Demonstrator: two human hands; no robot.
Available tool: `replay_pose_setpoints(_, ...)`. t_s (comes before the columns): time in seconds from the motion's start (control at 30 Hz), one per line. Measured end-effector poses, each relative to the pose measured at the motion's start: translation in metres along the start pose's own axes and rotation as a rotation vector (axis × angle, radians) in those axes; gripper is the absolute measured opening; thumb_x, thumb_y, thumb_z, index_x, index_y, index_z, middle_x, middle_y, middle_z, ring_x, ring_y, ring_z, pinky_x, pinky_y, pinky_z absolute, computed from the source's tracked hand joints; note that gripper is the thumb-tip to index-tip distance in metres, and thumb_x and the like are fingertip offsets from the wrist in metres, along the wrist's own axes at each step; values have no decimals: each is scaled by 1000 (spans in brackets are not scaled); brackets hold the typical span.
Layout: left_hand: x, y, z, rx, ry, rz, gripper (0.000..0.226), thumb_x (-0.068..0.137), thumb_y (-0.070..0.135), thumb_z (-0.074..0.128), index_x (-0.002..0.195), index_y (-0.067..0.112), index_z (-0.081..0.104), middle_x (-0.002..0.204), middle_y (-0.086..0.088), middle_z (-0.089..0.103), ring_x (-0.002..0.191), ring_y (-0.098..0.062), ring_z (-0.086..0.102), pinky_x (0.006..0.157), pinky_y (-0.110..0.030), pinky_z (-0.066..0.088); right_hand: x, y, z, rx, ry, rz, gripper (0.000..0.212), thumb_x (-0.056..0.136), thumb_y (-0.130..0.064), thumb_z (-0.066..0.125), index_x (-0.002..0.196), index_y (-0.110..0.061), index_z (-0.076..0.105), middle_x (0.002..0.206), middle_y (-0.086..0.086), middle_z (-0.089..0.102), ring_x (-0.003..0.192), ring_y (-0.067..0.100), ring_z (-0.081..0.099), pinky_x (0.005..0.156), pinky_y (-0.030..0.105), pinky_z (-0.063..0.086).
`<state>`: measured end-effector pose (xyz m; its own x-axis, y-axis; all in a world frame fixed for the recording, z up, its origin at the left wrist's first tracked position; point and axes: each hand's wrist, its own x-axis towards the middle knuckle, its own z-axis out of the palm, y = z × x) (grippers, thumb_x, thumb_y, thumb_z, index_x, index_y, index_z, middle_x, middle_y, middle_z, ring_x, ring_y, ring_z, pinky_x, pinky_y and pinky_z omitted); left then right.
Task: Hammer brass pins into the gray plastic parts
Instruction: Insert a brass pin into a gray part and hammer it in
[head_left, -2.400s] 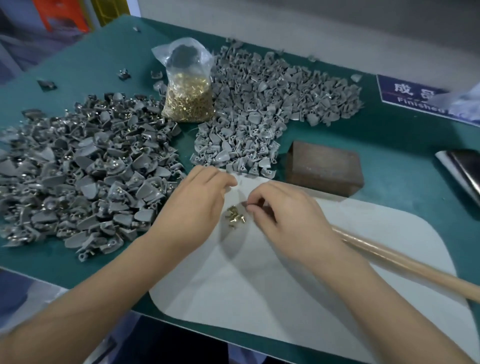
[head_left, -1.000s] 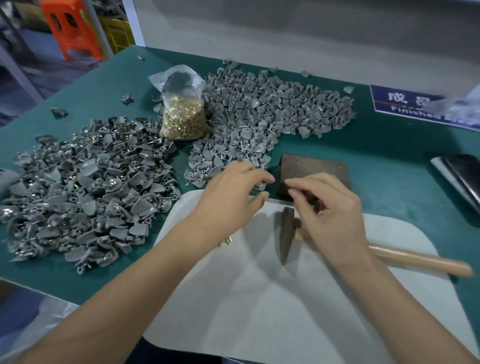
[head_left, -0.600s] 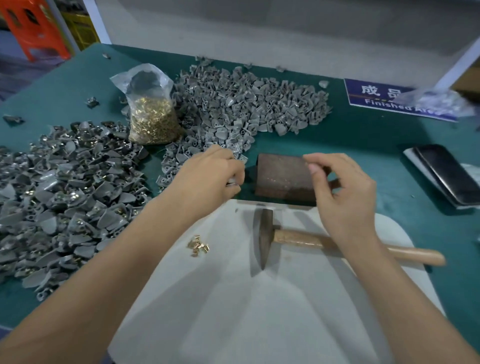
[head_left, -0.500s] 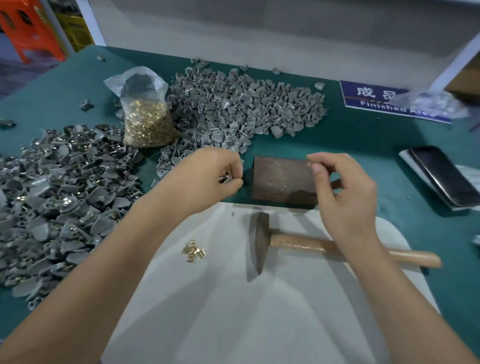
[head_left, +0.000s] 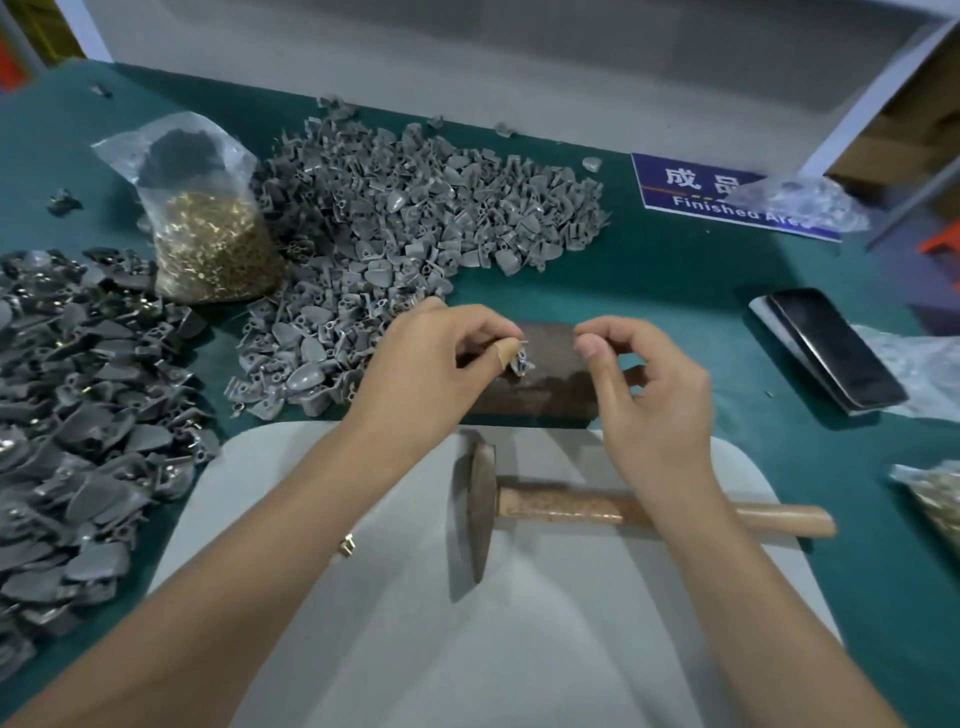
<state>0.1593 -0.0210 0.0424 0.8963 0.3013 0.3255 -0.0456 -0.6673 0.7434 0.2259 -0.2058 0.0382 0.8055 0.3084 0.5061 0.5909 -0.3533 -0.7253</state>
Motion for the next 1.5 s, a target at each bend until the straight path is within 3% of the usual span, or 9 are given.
replay_pose_setpoints(0.2, -7, -3, 2, 70, 14, 69, 10, 94, 30, 68, 103, 28, 72, 89, 18, 66, 95, -6, 52, 81, -30, 47, -5, 3, 8, -31, -2, -13, 10, 100, -23, 62, 98, -32, 66, 93, -18, 66, 89, 5, 62, 75, 9, 40)
replay_pose_setpoints(0.43, -10, -5, 0, 128, -23, 150, 32, 95, 28, 65, 127, 25, 66, 111, 11, 64, 108, -14, 50, 94, -37, 47, -5, 4, 8, -15, -17, 9, 10, 99, -24, 65, 96, -32, 68, 93, -18, 68, 91, 8, 65, 76, 9, 41)
replay_pose_setpoints(0.6, -9, 2, 5, 179, -1, 154, 37, 87, 49, 71, 119, 30, 70, 100, 10, 56, 101, -14, 48, 87, -36, 46, -5, -1, 8, -5, -29, 5, 8, 98, -22, 68, 93, -29, 68, 91, -16, 68, 89, 10, 65, 75, 10, 42)
replay_pose_setpoints(0.83, -9, 4, 9, 198, 7, 179, 11, 88, 34, 74, 98, 29, 76, 87, 13, 59, 90, -14, 49, 81, -41, 47, -7, -1, 7, 3, -26, 15, 5, 98, -22, 67, 95, -24, 70, 91, -13, 69, 90, 11, 65, 76, 10, 42)
replay_pose_setpoints(1.03, -10, -5, 0, 39, -27, 85, 31, 90, 22, 71, 119, 33, 66, 94, 21, 62, 99, -7, 52, 87, -37, 50, -4, 2, 7, -2, -70, 8, 8, 97, -14, 69, 96, -21, 73, 92, -11, 69, 91, 10, 65, 78, 10, 42)
replay_pose_setpoints(1.2, -10, -4, -2, -11, -49, 51, 35, 90, 20, 73, 120, 36, 62, 92, 27, 61, 101, 2, 51, 85, -19, 44, 4, -4, 10, -21, -119, -20, 7, 93, -12, 74, 91, -19, 75, 91, -9, 62, 88, 10, 61, 78, 16, 43)
replay_pose_setpoints(1.33, -11, -5, -1, -35, -37, 45, 35, 88, 18, 73, 118, 33, 63, 91, 26, 62, 98, 1, 50, 85, -29, 47, 1, -9, 20, -142, -169, -7, 2, 92, -20, 74, 92, -19, 76, 92, -9, 62, 90, 17, 62, 75, 43, 52)
replay_pose_setpoints(1.4, -11, -6, 1, -45, -34, 43, 34, 88, 19, 73, 116, 33, 63, 90, 25, 64, 98, 0, 49, 84, -31, 47, -1, -14, 22, -244, -156, -41, 3, 94, -21, 72, 93, -20, 75, 94, -8, 62, 90, 18, 61, 71, 44, 52)
replay_pose_setpoints(1.5, -11, -8, 2, -47, -13, 58, 27, 87, 20, 73, 111, 31, 67, 90, 21, 66, 97, -4, 50, 85, -33, 47, 2, -22, 19, -369, -179, -98, 5, 96, -22, 69, 94, -22, 74, 95, -9, 61, 90, 16, 61, 63, 36, 48)
